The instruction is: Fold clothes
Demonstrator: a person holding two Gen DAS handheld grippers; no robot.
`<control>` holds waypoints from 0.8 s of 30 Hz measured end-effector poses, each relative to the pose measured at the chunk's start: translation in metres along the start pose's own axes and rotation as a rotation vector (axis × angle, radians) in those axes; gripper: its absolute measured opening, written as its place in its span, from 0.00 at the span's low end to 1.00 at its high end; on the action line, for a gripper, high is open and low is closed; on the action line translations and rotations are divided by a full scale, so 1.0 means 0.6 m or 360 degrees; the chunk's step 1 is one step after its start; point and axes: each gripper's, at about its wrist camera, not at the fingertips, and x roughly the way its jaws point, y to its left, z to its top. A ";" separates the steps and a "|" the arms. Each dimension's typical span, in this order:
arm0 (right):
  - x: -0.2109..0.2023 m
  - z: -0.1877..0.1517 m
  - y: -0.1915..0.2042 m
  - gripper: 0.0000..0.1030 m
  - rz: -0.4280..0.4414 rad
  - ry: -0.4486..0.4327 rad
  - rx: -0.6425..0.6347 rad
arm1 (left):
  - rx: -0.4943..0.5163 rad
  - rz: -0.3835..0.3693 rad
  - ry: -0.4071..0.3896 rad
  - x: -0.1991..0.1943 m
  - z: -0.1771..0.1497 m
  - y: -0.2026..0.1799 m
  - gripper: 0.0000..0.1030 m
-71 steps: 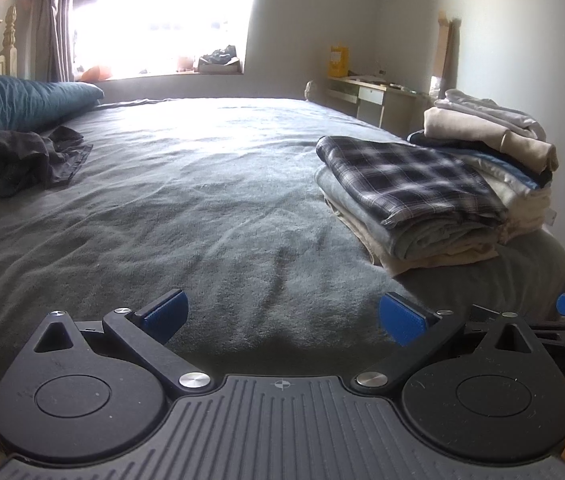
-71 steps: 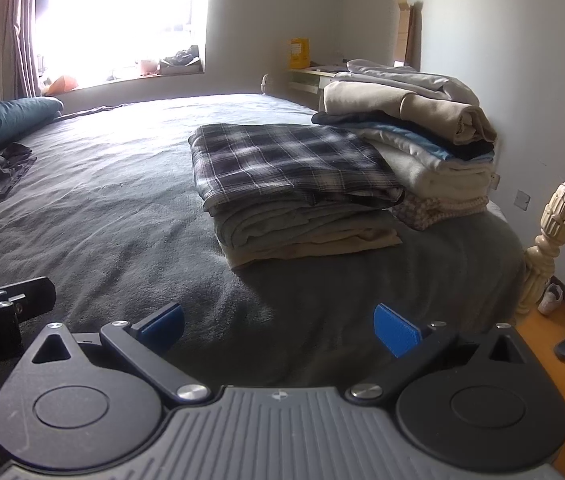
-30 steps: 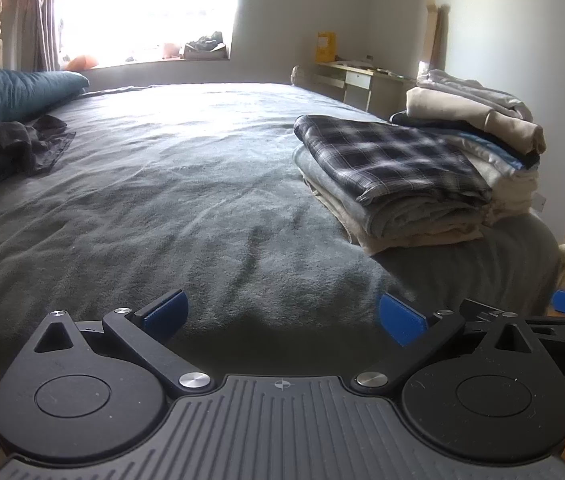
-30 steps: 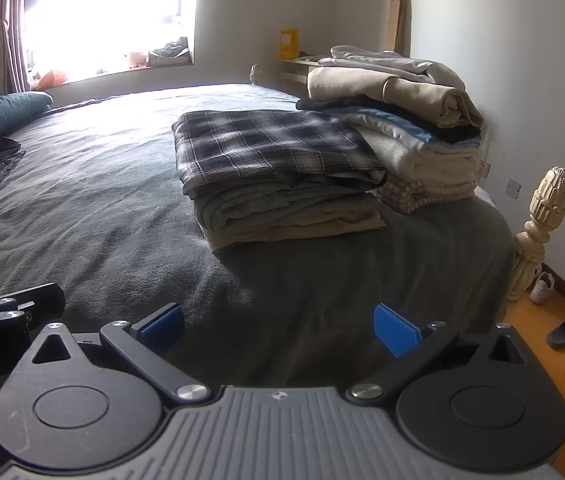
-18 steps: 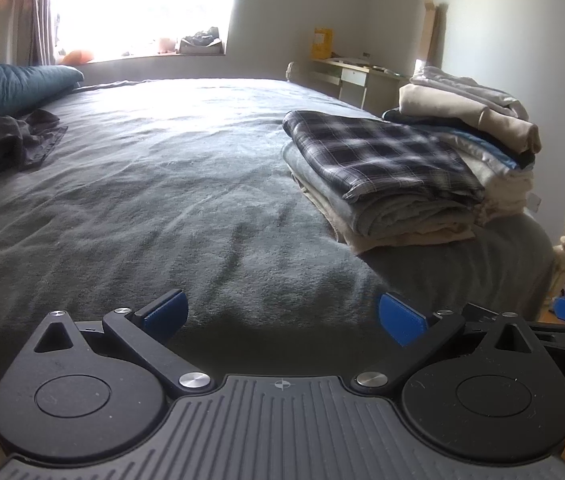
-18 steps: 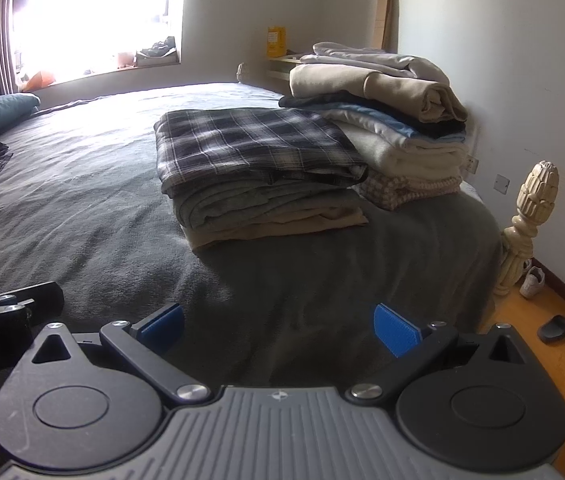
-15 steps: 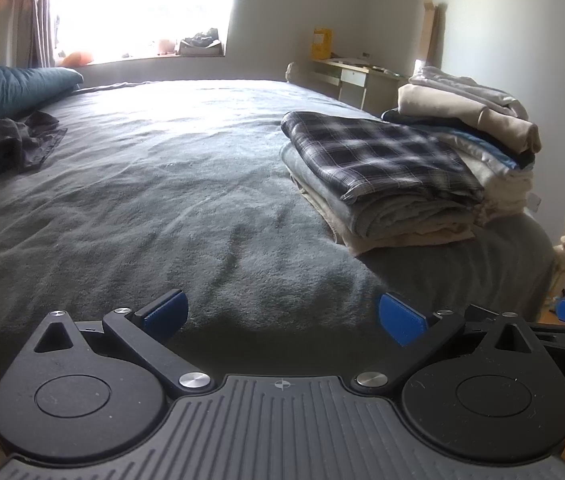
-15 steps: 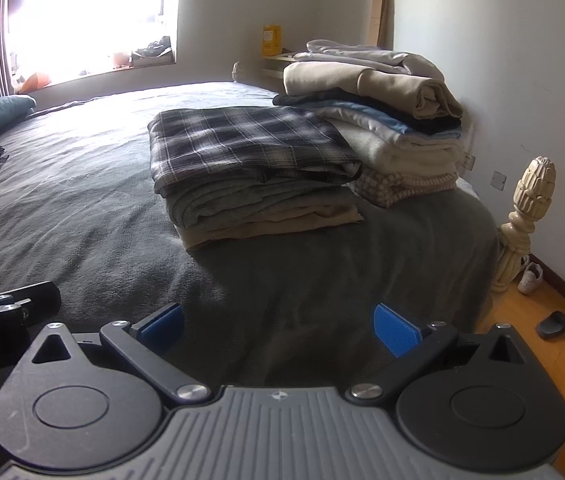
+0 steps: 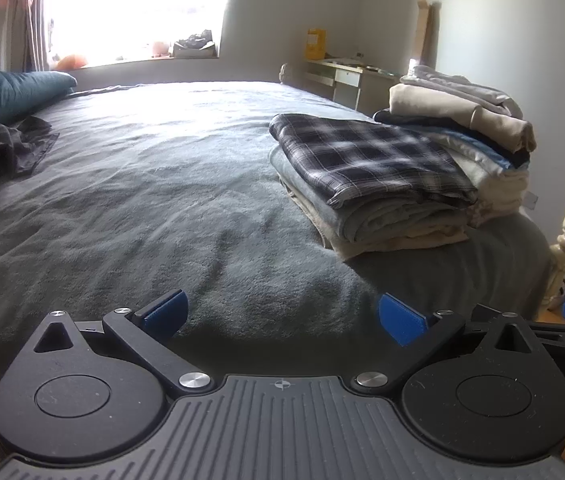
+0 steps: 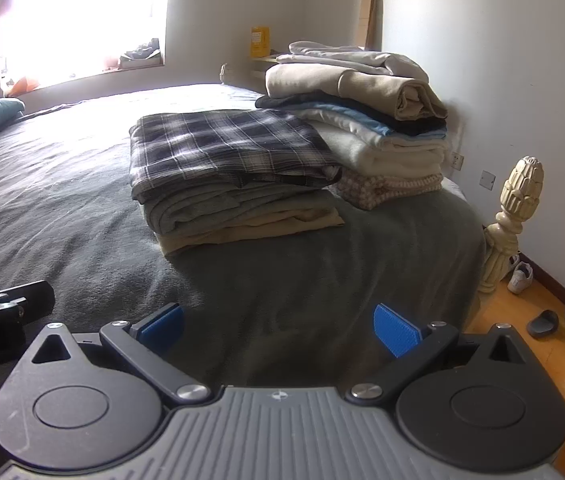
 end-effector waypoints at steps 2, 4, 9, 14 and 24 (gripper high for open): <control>0.001 0.001 -0.002 1.00 -0.0005 -0.0001 0.0002 | 0.0003 0.0001 -0.0001 0.000 0.000 0.000 1.00; 0.000 0.001 -0.004 1.00 -0.0007 -0.0001 0.0006 | 0.0002 0.0003 0.0002 0.000 0.001 -0.001 1.00; 0.000 0.000 -0.003 1.00 -0.0003 -0.0002 -0.0003 | 0.0002 0.0006 0.0002 0.000 0.002 0.000 1.00; 0.000 0.001 0.000 1.00 0.0003 -0.0002 -0.0008 | 0.0001 0.0007 -0.0001 -0.001 0.003 0.001 1.00; -0.002 -0.001 0.010 1.00 0.0010 0.0002 -0.0023 | -0.0007 0.0007 0.0001 -0.002 0.002 0.005 1.00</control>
